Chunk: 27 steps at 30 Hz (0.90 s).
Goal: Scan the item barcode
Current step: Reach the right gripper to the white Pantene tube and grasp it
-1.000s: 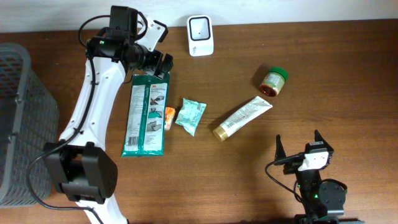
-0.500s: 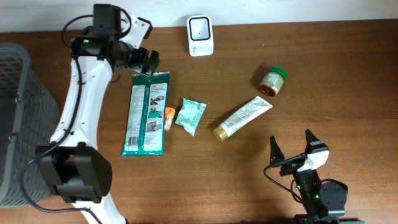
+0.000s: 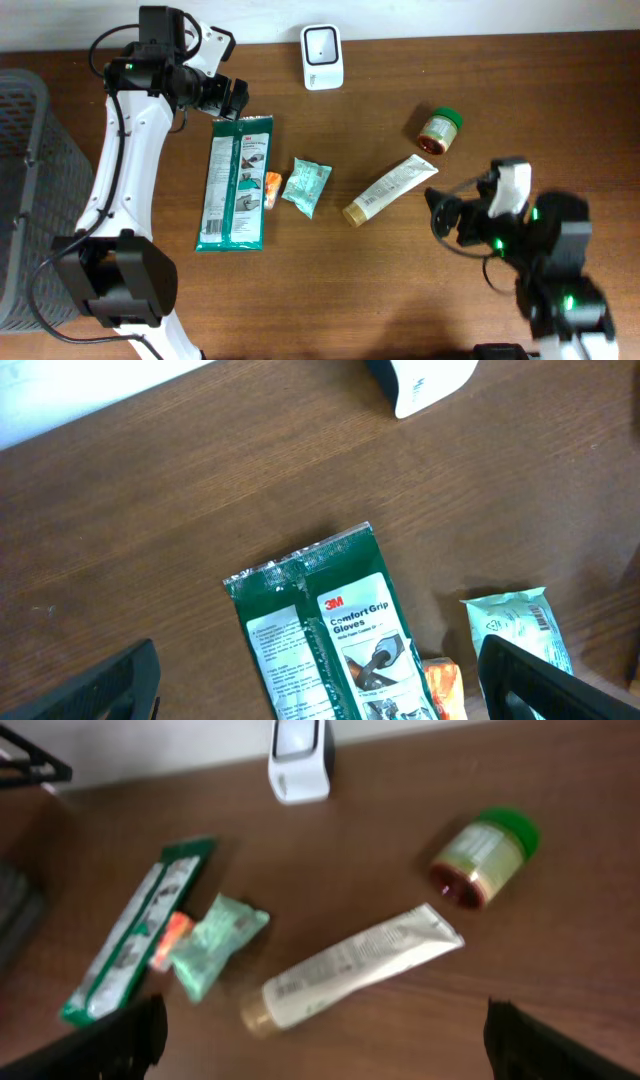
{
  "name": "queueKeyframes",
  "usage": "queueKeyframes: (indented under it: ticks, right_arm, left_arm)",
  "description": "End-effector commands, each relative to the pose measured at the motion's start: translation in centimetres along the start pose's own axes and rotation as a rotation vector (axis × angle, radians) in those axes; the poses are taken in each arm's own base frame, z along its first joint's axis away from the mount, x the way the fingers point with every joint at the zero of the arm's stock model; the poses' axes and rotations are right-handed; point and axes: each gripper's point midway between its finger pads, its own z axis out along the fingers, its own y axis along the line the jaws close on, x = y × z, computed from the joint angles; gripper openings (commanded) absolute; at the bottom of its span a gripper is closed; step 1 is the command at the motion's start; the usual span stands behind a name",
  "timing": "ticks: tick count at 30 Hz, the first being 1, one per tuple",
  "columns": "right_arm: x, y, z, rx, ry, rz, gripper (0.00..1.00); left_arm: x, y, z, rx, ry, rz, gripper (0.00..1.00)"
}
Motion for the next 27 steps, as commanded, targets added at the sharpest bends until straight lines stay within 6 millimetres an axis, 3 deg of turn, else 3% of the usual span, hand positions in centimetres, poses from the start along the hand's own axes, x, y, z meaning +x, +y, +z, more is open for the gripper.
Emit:
queueKeyframes:
  ticks: [1, 4, 9, 10, 11, 13, 15, 17, 22, 27]
  right_arm:
    - [-1.1, 1.1, 1.6, -0.086, 0.143, 0.073, 0.98]
    - [-0.3, 1.0, 3.7, -0.13, 0.243, 0.128, 0.98]
    - [3.1, 0.6, 7.1, -0.207, 0.412, 0.24, 0.98]
    - [3.8, 0.2, 7.8, -0.2, 0.442, 0.259, 0.95]
    - [4.5, -0.1, 8.3, -0.193, 0.469, 0.284, 0.82]
    - [6.0, -1.0, 9.4, -0.154, 0.535, 0.391, 0.73]
    - [7.4, -2.0, 10.3, -0.09, 0.588, 0.5, 0.66]
    - [9.2, -3.4, 11.3, 0.002, 0.644, 0.622, 0.65]
    - [10.9, -4.6, 12.4, 0.063, 0.691, 0.677, 0.64]
    - [11.3, -5.9, 12.5, 0.149, 0.678, 0.689, 0.64]
  left_arm:
    - [-1.4, 0.3, -2.1, -0.018, -0.054, 0.012, 0.99]
    - [-1.4, 0.3, -2.1, -0.018, -0.054, 0.012, 0.99]
    - [-1.4, 0.3, -2.1, -0.018, -0.054, 0.012, 0.99]
    - [-1.4, 0.3, -2.1, -0.018, -0.054, 0.012, 0.99]
    - [-1.4, 0.3, -2.1, -0.018, -0.054, 0.012, 0.99]
    - [-1.3, 0.2, -2.1, -0.017, -0.052, 0.012, 0.99]
    - [-1.3, 0.2, -2.1, -0.017, -0.051, 0.011, 0.99]
    - [-1.3, 0.2, -2.1, -0.017, -0.051, 0.011, 0.99]
    - [-1.3, 0.2, -2.1, -0.017, -0.051, 0.011, 0.99]
    - [-1.3, 0.2, -2.1, -0.017, -0.051, 0.011, 0.99]
